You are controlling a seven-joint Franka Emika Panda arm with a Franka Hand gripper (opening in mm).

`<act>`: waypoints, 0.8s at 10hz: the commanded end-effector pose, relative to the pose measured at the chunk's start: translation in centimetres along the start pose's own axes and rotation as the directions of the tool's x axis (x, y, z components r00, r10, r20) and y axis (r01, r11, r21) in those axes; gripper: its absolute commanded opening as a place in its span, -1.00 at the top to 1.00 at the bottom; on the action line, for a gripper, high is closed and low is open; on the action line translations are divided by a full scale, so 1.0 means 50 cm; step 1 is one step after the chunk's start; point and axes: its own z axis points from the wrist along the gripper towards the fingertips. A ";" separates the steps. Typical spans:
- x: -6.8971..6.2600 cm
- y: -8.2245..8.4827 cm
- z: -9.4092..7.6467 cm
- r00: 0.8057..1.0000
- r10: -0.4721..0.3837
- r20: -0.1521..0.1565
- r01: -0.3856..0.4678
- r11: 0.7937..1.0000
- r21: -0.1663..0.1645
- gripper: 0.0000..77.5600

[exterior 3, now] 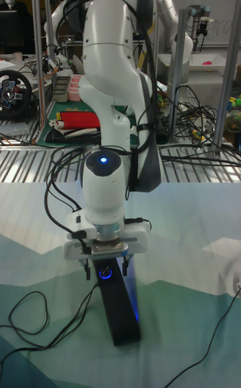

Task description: Turn the knob to decrease the volume of the speaker

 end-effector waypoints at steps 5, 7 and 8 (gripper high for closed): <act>0.036 -0.004 -0.046 0.998 0.033 -0.046 -0.034 0.999 -0.022 -1.00; 0.037 -0.008 -0.074 0.997 0.053 -0.047 -0.054 0.998 -0.013 -1.00; 0.035 -0.012 -0.096 0.997 0.063 -0.054 -0.064 0.998 -0.009 -1.00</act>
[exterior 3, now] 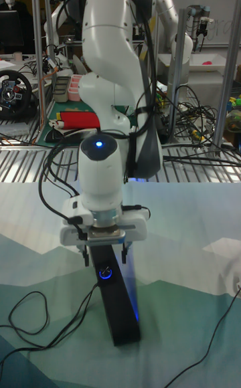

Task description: Turn the knob to decrease the volume of the speaker

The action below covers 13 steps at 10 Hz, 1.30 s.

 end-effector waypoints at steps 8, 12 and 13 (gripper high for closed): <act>0.016 -0.047 -0.151 0.999 0.048 -0.024 -0.048 0.999 0.010 -1.00; 0.015 -0.067 -0.191 0.997 0.063 -0.054 -0.063 0.998 0.010 -1.00; 0.012 -0.068 -0.197 0.996 0.068 -0.057 -0.068 0.998 0.009 -1.00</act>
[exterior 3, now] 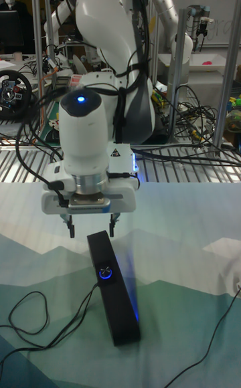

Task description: Turn the knob to decrease the volume of the speaker

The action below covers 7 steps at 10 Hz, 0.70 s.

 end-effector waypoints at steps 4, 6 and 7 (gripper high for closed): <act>-0.007 -0.015 -0.029 1.000 -0.003 -0.021 0.003 1.000 -0.020 -1.00; -0.007 -0.020 -0.037 1.000 -0.004 -0.017 0.003 1.000 -0.021 -1.00; -0.006 -0.025 -0.043 1.000 -0.005 -0.019 0.004 1.000 -0.022 -1.00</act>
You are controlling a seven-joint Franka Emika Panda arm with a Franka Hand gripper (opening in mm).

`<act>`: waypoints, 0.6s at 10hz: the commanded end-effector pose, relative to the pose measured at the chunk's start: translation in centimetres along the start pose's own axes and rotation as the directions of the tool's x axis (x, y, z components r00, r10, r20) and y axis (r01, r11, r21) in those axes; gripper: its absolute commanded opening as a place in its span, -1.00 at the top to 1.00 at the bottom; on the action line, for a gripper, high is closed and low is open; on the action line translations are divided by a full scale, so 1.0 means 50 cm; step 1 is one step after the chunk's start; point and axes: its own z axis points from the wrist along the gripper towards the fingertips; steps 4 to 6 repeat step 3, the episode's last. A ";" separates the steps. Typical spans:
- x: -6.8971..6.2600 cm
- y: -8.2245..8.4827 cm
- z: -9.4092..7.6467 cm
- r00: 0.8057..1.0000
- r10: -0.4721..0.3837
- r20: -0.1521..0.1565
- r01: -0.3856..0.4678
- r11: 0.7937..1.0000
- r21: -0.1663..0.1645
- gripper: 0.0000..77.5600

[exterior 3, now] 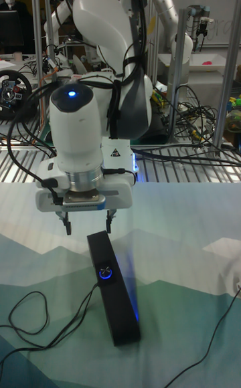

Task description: Turn the knob to decrease the volume of the speaker

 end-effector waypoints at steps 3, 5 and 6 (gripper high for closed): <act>0.003 -0.016 -0.024 1.000 0.003 0.002 -0.003 1.000 -0.003 -1.00; 0.003 -0.016 -0.024 1.000 0.003 0.002 -0.003 1.000 -0.003 -1.00; 0.003 -0.016 -0.024 1.000 0.003 0.002 -0.003 1.000 -0.003 -1.00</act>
